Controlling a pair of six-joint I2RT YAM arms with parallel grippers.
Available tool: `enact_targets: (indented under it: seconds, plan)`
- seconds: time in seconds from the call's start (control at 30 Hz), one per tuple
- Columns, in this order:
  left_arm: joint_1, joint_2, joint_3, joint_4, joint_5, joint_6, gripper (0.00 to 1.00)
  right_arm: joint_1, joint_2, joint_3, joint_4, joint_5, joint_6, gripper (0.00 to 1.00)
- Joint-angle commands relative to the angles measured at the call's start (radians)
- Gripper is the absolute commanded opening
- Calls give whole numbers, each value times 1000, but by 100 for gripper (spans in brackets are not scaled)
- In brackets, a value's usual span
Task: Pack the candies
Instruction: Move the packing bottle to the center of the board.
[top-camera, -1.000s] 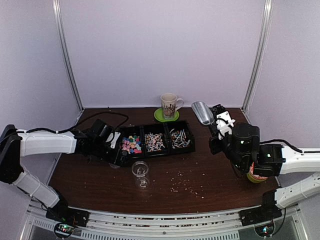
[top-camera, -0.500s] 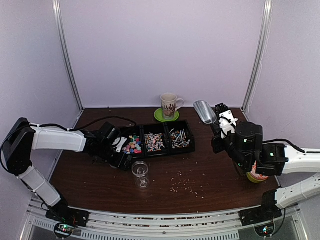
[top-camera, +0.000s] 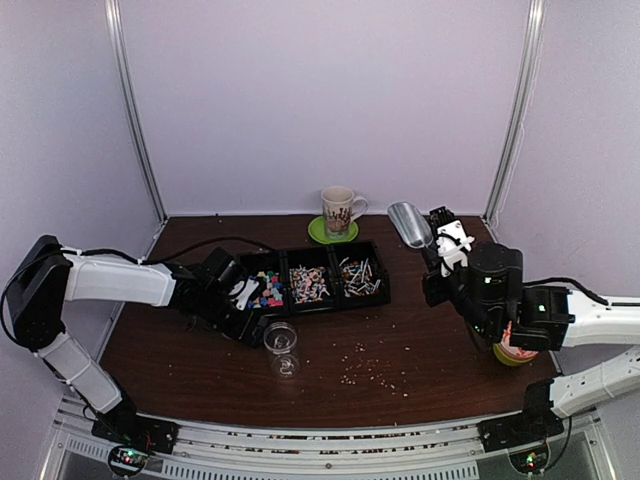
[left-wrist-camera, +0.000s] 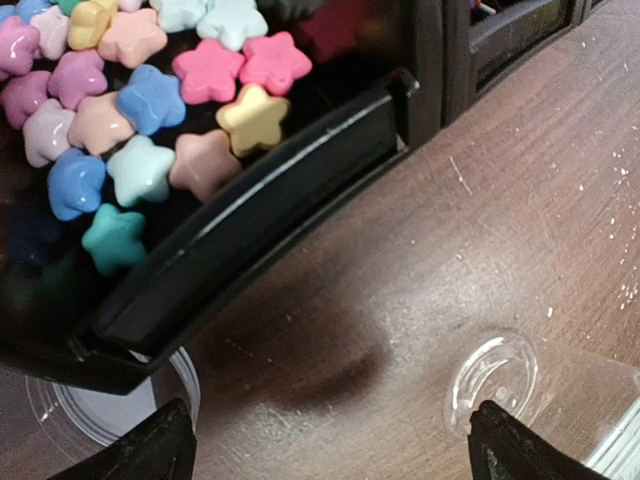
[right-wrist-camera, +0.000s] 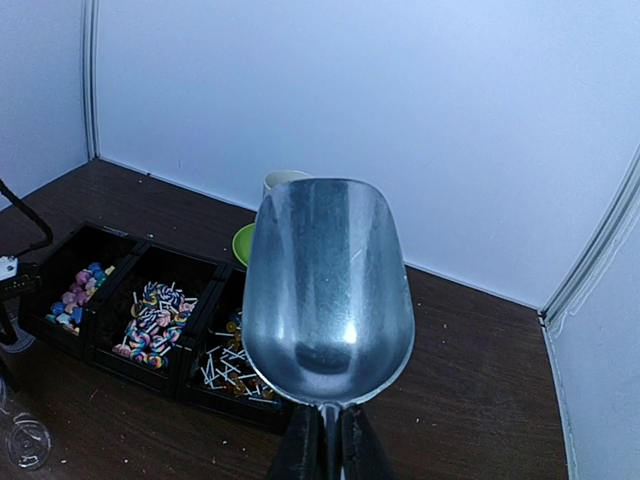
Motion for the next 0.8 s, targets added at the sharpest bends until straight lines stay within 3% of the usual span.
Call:
enact_targets:
  seconds: [0.0, 0.4, 0.77]
  plan:
    - [-11, 7, 13, -26, 26, -15, 98, -8, 11, 25, 6, -6, 4, 0]
    - [-39, 2, 34, -31, 82, -37, 91, -14, -1, 53, -7, -8, -15, 0]
    - [-58, 73, 61, 52, 152, -64, 91, -14, -21, 44, -16, -10, -7, 0]
